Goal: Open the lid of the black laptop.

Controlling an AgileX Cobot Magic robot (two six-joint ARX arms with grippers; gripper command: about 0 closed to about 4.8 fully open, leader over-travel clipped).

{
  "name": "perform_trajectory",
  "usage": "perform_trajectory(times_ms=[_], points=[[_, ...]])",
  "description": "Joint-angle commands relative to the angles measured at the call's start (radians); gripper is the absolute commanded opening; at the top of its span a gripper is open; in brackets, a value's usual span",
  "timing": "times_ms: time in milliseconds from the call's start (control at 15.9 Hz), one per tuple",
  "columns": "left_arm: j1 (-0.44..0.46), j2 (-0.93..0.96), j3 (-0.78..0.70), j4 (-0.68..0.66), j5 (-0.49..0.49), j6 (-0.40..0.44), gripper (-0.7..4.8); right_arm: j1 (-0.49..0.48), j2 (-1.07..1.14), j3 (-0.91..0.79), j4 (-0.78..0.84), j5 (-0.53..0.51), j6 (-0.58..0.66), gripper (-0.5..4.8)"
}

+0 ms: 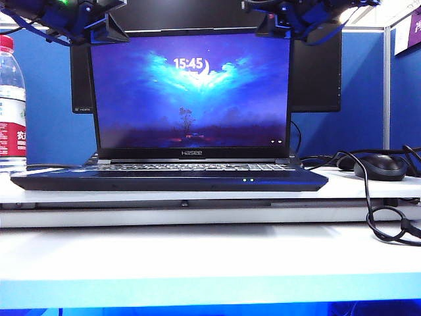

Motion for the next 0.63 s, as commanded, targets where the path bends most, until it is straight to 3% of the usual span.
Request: perform_trajectory(times_ms=[63,630], points=[[0.003,0.015,0.021,0.077,-0.019,0.008,-0.03,-0.023,0.017,0.041,0.023,-0.005,-0.002,-0.01],[0.008,0.078,0.088,0.087,-0.023,0.012,-0.03,-0.075,0.115,0.148,0.016,-0.003,-0.003,-0.01]])
